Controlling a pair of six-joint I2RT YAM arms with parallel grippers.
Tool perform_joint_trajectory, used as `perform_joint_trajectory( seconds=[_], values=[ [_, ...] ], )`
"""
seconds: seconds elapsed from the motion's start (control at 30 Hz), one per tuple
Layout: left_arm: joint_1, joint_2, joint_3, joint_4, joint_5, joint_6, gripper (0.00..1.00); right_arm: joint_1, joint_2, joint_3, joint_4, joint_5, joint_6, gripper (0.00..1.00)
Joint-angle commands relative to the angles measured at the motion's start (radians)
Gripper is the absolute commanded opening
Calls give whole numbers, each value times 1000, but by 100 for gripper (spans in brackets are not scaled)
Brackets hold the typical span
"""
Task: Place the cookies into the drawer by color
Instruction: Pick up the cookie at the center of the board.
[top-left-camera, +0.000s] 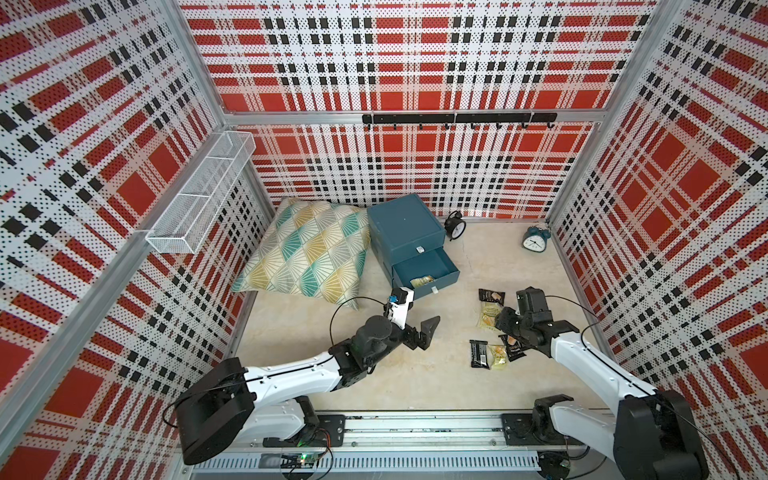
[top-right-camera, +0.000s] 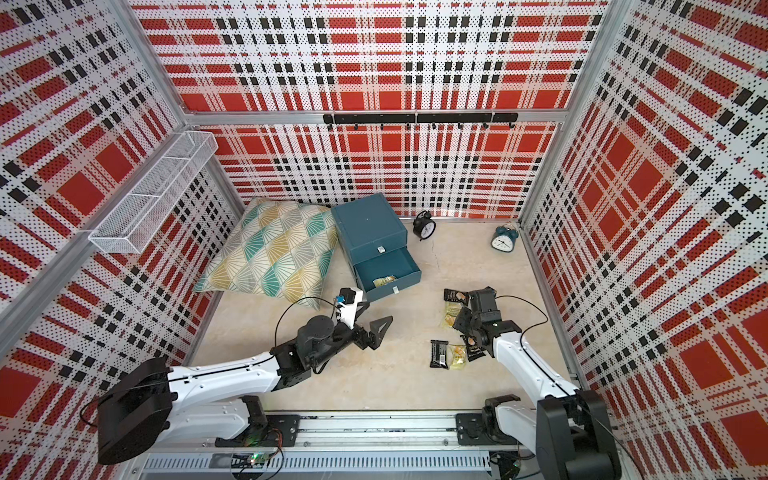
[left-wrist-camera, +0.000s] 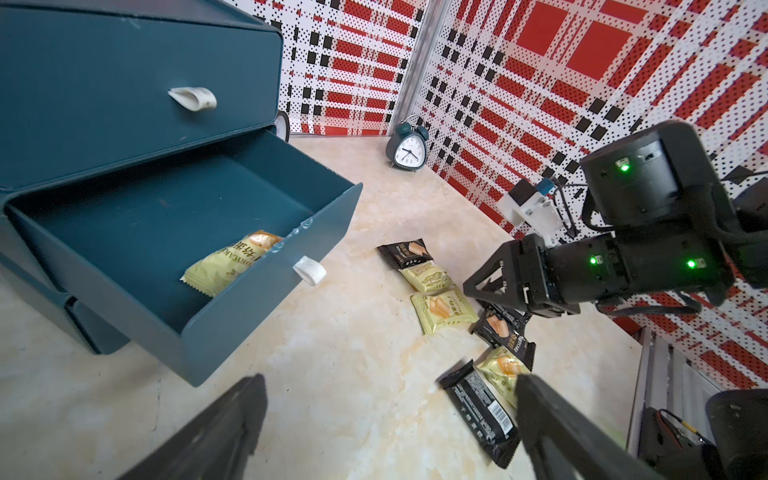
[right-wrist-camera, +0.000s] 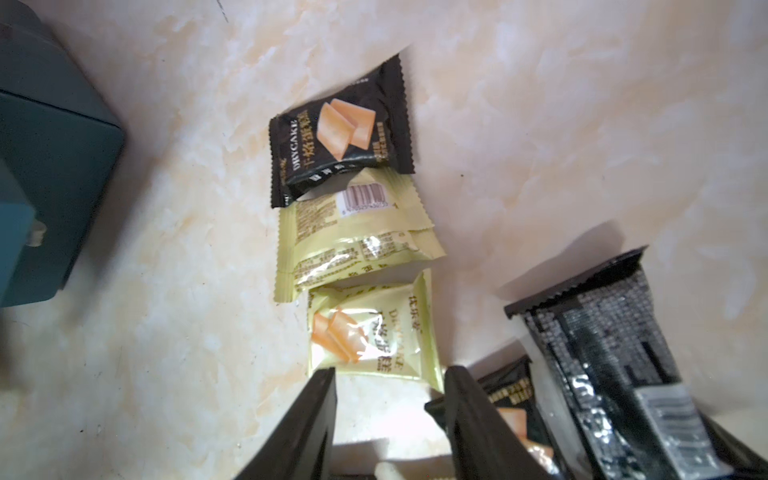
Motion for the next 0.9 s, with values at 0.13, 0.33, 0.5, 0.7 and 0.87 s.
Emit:
perform_joint_trajectory(
  seconds=[0.13, 0.33, 0.5, 0.7, 0.87],
  values=[
    [8, 15, -3, -3, 20, -7, 99, -43, 61, -27, 72, -70, -51, 45],
    [8, 52, 11, -3, 34, -10, 99, -45, 97, -50, 97, -106, -55, 36],
    [8, 147, 56, -4, 115, -7, 99, -43, 121, -70, 140, -164, -53, 36],
    [4, 263, 117, -15, 195, -20, 99, -44, 144, -76, 176, -216, -62, 27],
    [5, 317, 148, -33, 208, -20, 99, -42, 134, -76, 185, -235, -72, 18]
  ],
)
